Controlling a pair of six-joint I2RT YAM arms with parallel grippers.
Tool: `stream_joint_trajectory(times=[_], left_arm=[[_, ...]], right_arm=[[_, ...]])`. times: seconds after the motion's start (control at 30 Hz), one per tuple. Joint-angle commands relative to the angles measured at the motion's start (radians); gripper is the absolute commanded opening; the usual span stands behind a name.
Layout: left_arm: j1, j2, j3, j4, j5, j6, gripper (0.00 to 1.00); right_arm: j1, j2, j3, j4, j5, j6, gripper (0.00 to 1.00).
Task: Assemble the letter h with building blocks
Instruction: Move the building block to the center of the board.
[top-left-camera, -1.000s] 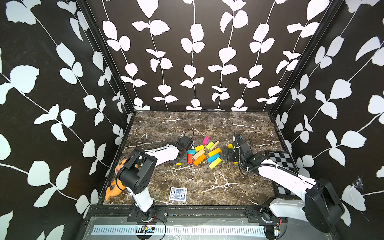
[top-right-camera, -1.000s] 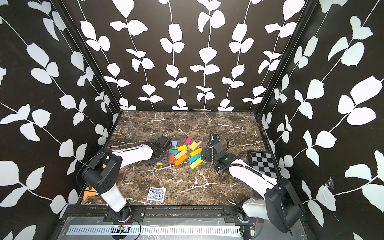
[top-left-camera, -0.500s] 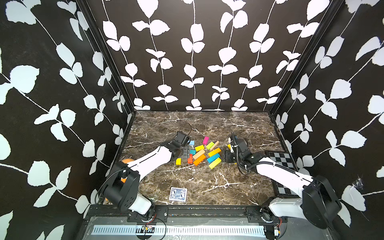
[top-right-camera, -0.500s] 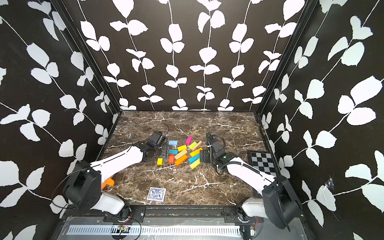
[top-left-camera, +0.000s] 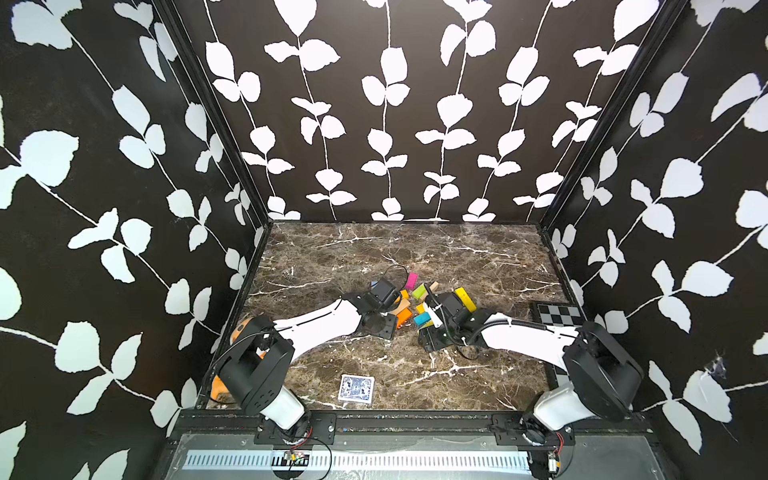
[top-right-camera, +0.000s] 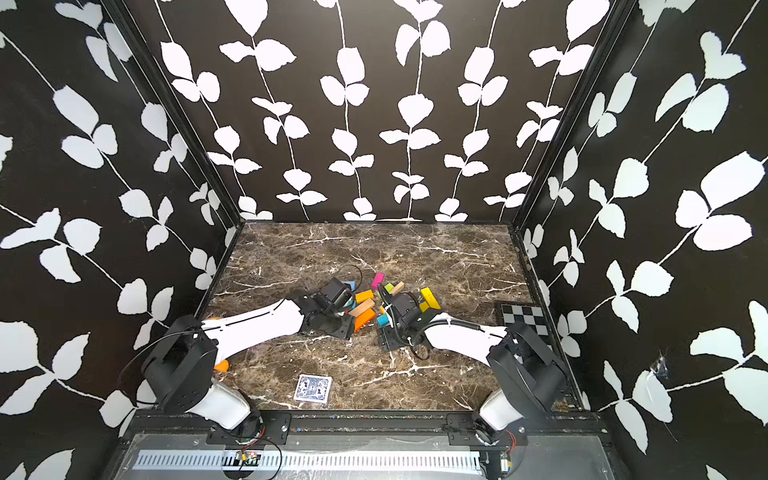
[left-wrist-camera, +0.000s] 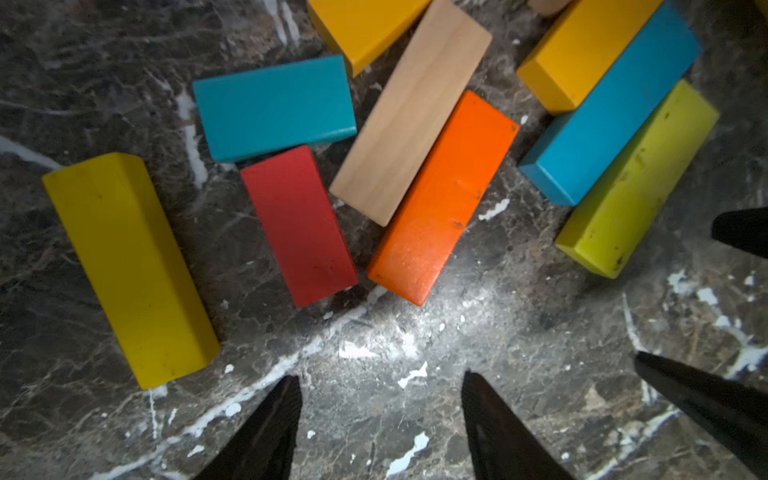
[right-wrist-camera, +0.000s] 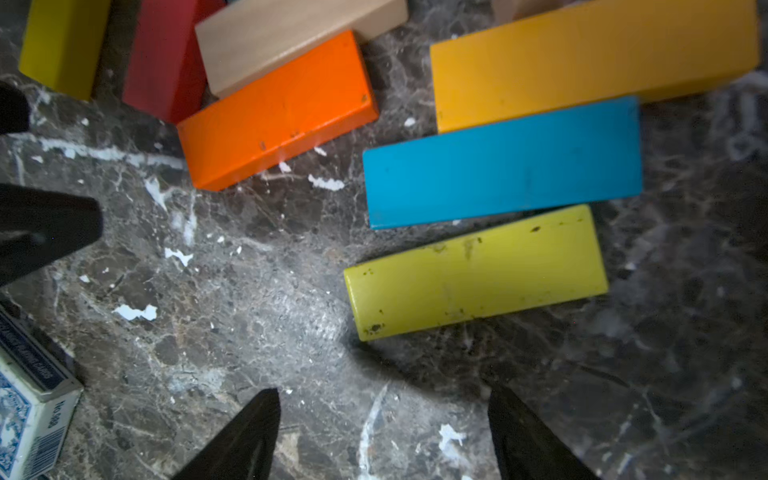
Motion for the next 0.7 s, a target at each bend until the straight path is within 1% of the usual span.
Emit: stream_joint_trajectory(times=[0.0,0.03,0.27,0.37,0.5,0.57,0.67], left_arm=[[-0.006,0.04,0.017,-0.028,0.009,0.024,0.65],[-0.006,0.055,0.022,-0.017,0.015,0.023,0.65],[-0.006,0.178,0.077,0.005,-0.032,0.035,0.62],[-0.004,0.227,0.101,0.024,-0.076,0.039,0.57],[-0.002,0.29,0.15,0.061,-0.103,0.042,0.51],[0.007,0.325,0.19,0.072,-0.111,0.047,0.46],[0.033,0.366,0.239,0.1,-0.127,0.05,0.43]], right_arm=[[0.009,0.043,0.029,0.013,-0.001,0.024,0.77],[0.01,0.076,0.035,0.025,-0.003,0.028,0.76],[0.01,0.157,0.093,0.076,0.034,0.037,0.73],[0.01,0.198,0.127,0.081,0.079,0.035,0.7],[0.007,0.255,0.169,0.11,0.112,0.038,0.66],[-0.001,0.288,0.199,0.123,0.137,0.042,0.64],[-0.028,0.328,0.231,0.158,0.142,0.051,0.6]])
